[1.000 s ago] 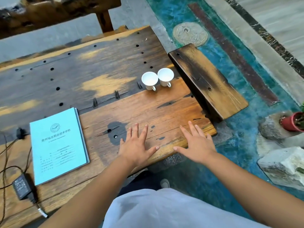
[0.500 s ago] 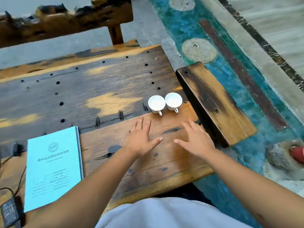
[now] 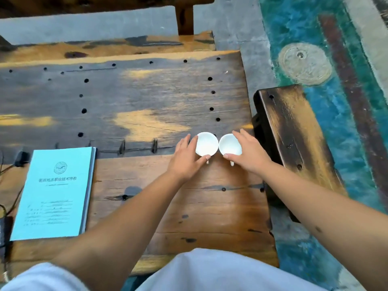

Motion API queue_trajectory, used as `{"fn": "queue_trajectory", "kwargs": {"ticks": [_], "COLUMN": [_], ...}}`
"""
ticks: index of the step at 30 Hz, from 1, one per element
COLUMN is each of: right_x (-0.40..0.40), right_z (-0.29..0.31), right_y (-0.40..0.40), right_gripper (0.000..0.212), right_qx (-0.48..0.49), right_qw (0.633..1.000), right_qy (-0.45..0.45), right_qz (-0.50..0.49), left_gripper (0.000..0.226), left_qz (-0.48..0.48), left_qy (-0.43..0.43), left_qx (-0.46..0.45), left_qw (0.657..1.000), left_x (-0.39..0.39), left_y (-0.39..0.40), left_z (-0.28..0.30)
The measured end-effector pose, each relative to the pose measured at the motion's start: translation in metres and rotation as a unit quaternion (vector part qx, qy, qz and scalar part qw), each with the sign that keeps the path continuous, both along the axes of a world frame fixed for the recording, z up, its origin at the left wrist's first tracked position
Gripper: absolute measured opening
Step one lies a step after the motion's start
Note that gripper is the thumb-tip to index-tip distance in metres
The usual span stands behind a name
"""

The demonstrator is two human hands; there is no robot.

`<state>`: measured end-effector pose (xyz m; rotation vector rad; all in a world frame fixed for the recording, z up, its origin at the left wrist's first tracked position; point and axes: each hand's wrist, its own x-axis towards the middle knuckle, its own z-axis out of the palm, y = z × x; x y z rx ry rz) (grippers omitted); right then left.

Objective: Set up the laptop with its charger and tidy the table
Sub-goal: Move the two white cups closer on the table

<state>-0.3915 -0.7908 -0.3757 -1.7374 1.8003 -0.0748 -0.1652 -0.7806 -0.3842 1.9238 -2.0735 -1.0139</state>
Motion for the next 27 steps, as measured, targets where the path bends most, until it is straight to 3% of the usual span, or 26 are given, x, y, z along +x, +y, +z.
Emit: {"fn": "queue_trajectory", "kwargs": {"ticks": [5,12,27], "right_x": [-0.001,-0.002,0.004], "right_z": [-0.018,-0.033,-0.017], "right_y": [-0.016,-0.018,0.012], "right_gripper": [0.104,0.104,0.093], "right_qx": [0.012,0.018,-0.007], "right_qw": [0.998,0.999,1.0], "right_qy": [0.01,0.005,-0.006], "right_qz": [0.064,0.05,0.014], "left_gripper": [0.084,0.101,0.094], "left_qz": [-0.027,-0.09,-0.031], "left_qy": [0.013,0.035,0.09], "left_qx": [-0.001,0.023,-0.001], "left_qw": [1.0,0.995,0.996], "left_x": [-0.014,-0.02,0.003], "left_y": [-0.021,-0.04,-0.009], "left_z": [-0.021,-0.039,-0.024]}}
